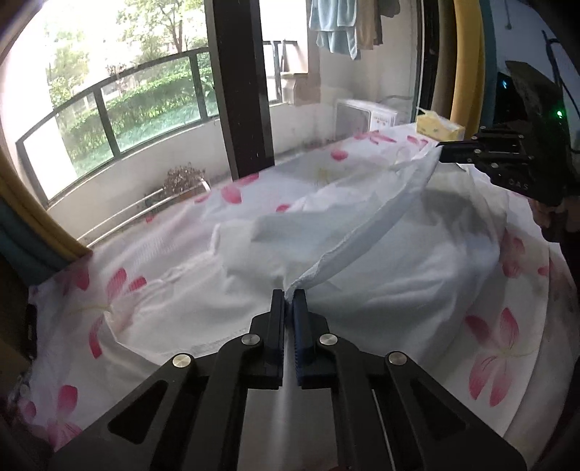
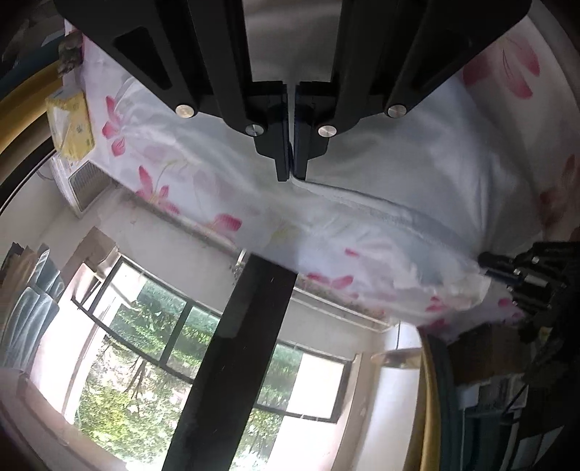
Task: Fold large clothes
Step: 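Carry the held hem over the coat bundle toward the collar end with both grippers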
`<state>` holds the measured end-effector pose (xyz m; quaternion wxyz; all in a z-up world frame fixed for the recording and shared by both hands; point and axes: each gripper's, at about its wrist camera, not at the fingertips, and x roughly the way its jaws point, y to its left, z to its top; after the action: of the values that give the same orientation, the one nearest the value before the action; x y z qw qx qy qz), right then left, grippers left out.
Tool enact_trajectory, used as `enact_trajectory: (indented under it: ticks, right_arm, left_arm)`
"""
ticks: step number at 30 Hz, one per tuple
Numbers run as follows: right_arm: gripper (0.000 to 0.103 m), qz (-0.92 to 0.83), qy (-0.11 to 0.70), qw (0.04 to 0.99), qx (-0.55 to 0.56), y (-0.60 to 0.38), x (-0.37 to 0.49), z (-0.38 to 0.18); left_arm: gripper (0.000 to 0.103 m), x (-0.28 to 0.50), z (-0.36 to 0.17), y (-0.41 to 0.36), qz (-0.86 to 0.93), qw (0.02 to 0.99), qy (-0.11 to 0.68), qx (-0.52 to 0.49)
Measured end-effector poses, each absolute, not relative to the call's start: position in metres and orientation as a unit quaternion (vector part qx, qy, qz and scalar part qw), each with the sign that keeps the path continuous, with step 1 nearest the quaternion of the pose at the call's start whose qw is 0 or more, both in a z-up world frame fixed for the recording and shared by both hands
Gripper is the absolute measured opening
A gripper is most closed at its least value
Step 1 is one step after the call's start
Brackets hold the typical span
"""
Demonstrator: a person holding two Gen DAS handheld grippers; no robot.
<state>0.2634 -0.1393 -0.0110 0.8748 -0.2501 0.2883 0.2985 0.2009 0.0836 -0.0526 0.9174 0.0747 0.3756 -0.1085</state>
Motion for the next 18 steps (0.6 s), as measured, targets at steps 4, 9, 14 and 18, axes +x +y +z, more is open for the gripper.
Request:
enact_trajectory:
  ticks: [4,9,14,18]
  right_arm:
    - [0.001,0.300,0.289,0.883,-0.218,-0.141,0.278,0.001]
    - [0.001,0.300,0.296,0.885,-0.198,-0.137,0.294,0.000]
    - [0.001,0.303,0.301,0.885,-0.184,-0.133,0.304,-0.002]
    - [0.001,0.301,0.301,0.887,-0.178,-0.132,0.315,-0.002]
  left_arm:
    - [0.005,0.207,-0.049,0.087,-0.107,0.918,0.375,0.064]
    - [0.005,0.219,-0.052,0.089,-0.104,0.916,0.383,0.061]
    - [0.005,0.230,-0.050,0.094,-0.104,0.917,0.381,0.059]
    - [0.005,0.244,-0.048,0.101,-0.108,0.918,0.379,0.050]
